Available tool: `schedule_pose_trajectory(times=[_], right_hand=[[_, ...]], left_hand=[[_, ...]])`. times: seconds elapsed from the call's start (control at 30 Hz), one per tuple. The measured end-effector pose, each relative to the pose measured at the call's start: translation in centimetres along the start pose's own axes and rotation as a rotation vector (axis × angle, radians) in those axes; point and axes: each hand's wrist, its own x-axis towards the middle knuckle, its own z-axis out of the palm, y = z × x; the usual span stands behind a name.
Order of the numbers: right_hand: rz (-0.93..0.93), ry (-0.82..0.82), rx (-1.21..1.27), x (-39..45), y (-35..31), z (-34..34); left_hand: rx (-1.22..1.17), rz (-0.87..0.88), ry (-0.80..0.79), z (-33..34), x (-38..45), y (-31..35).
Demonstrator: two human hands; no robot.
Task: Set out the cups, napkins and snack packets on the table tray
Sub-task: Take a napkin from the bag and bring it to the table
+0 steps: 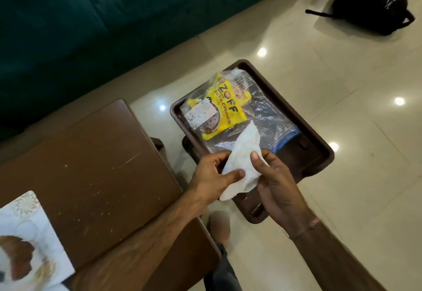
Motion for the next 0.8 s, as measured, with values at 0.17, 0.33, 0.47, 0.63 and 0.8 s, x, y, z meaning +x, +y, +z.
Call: schedule_pose_trajectory(times=[0.17, 0.33, 0.47, 0.63, 0.8], right_hand=[[0.074, -0.146, -0.131, 1.5, 1.6, 4.9], [0.101, -0.308, -0.337, 2.6, 4.3, 11.7], [0.122, -0.351, -0.408, 2.7, 8.4, 16.9], [0.082, -0.386, -0.613, 1.0, 15.8, 22.5], [0.082, -0.422, -0.796, -0.7, 23.5, 27.1]], left_hand=[[-0.081, -0.027, 0.087, -5.9, -2.2, -0.1], [-0.146, -0.1, 0.18, -12.7, -5.3, -1.8], [-0.244, -0.152, 0.328, -18.0, -9.0, -4.7], [-0.442, -0.237, 0.576, -23.7, -15.0, -9.9], [-0.603, -0.285, 0.78, -27.8, -20.4, -15.5]])
